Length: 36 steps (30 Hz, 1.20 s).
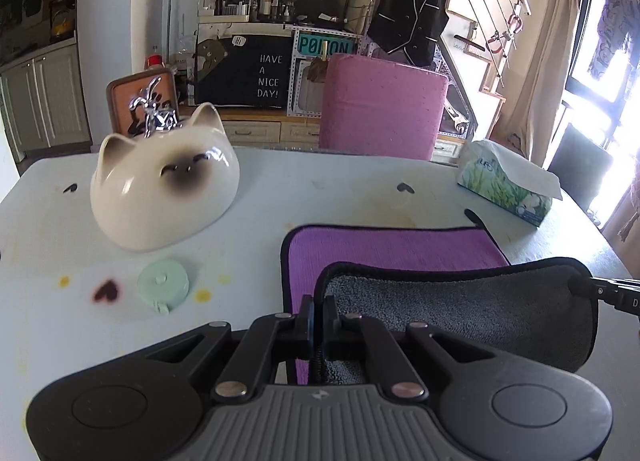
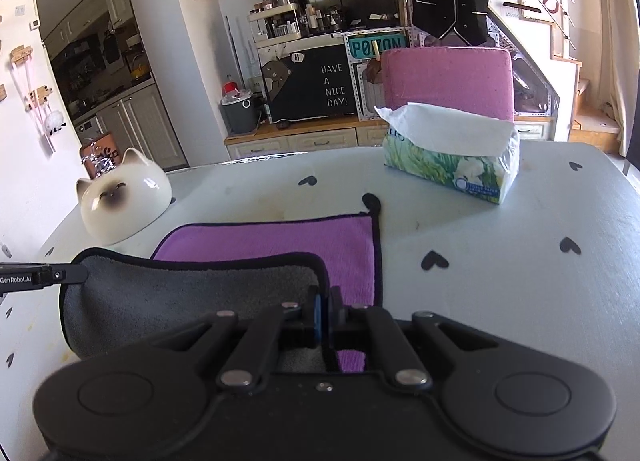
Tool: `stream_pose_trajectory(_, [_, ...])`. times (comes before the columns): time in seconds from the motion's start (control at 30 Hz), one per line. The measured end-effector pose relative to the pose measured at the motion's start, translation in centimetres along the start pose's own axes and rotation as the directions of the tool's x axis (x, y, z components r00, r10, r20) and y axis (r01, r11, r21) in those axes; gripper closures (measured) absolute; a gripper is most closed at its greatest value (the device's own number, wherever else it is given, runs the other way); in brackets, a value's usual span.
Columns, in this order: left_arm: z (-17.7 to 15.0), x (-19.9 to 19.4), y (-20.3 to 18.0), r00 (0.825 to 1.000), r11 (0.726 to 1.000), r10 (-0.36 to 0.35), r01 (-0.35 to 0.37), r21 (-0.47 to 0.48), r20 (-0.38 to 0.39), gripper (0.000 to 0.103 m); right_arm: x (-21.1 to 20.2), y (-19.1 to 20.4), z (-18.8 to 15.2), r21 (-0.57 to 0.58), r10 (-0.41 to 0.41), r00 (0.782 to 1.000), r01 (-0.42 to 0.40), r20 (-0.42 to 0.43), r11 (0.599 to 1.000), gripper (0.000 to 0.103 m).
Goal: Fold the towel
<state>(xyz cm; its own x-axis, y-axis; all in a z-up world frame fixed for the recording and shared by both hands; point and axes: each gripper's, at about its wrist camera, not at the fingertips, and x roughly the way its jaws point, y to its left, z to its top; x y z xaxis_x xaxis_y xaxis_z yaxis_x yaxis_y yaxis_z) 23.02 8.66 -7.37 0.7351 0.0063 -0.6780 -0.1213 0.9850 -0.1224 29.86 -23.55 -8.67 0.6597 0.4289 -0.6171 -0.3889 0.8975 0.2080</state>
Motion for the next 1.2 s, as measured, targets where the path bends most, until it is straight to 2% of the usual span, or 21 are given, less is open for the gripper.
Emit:
stream_pose_trajectory(0.6, [4.2,6.9,1.1,0.999,0.999,0.038,-0.037,0.025,-0.029,0.099,6.3,-0.9,4.5,0.006,-0.018,0.999,0.018,-0.032,1.000,0.099])
stream_pose_trajectory(0.77, [5.3,8.8,0.7,0.997,0.996,0.062,-0.060,0.062,-0.036,0.099,8.3,-0.9,5.6,-0.003,-0.035,0.999,0.035,-0.039,0.999,0.099])
stream_pose_trajectory(1.2, [6.4,13.0,0.4,0.994,0.991,0.089,-0.081,0.108,-0.068,0.098,12.2,-1.6,6.2,0.021,-0.082,0.993,0.084,-0.087,0.996,0.099])
